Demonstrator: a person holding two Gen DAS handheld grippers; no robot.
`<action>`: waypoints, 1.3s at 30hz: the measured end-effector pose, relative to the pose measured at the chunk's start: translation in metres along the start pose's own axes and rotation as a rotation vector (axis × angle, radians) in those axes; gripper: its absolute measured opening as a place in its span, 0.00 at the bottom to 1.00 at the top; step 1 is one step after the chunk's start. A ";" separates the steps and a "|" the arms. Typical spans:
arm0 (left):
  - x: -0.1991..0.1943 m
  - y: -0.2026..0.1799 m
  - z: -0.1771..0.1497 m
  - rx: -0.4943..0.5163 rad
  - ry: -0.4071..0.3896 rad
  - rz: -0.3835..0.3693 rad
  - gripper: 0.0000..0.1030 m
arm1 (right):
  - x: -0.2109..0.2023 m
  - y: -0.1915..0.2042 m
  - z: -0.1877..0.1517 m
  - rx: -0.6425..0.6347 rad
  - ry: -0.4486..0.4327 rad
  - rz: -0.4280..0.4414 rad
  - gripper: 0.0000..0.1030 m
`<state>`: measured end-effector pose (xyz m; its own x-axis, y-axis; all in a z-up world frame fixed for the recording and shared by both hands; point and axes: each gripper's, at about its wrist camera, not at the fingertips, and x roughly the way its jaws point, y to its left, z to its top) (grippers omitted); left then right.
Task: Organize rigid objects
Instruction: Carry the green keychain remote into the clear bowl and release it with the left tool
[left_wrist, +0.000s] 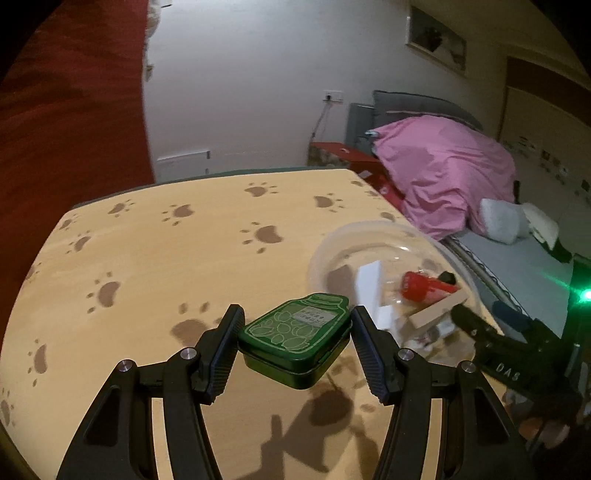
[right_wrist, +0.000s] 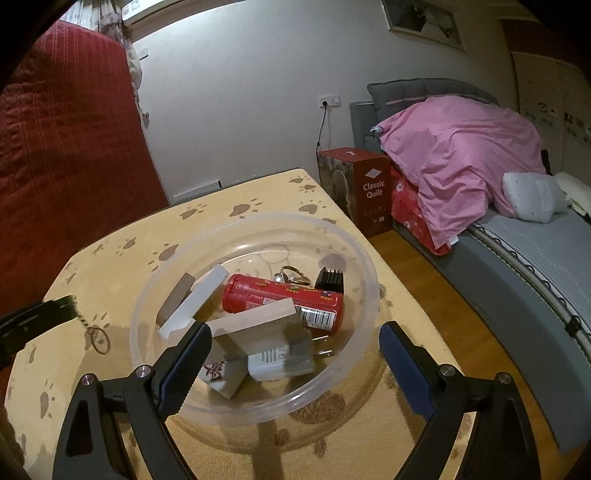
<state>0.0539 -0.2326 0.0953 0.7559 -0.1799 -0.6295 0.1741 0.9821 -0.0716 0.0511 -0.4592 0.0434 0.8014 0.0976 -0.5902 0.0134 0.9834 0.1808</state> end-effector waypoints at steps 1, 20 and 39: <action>0.003 -0.005 0.002 0.009 -0.003 -0.014 0.58 | 0.000 0.000 0.000 0.002 0.000 0.000 0.92; 0.052 -0.052 0.024 0.065 0.010 -0.124 0.58 | 0.001 -0.007 0.001 0.021 0.000 0.006 0.92; 0.080 -0.061 0.024 0.070 0.041 -0.147 0.59 | 0.000 -0.008 -0.002 0.021 0.006 0.006 0.92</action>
<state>0.1189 -0.3077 0.0685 0.6931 -0.3171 -0.6474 0.3250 0.9390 -0.1121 0.0496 -0.4665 0.0401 0.7976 0.1041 -0.5941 0.0217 0.9794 0.2007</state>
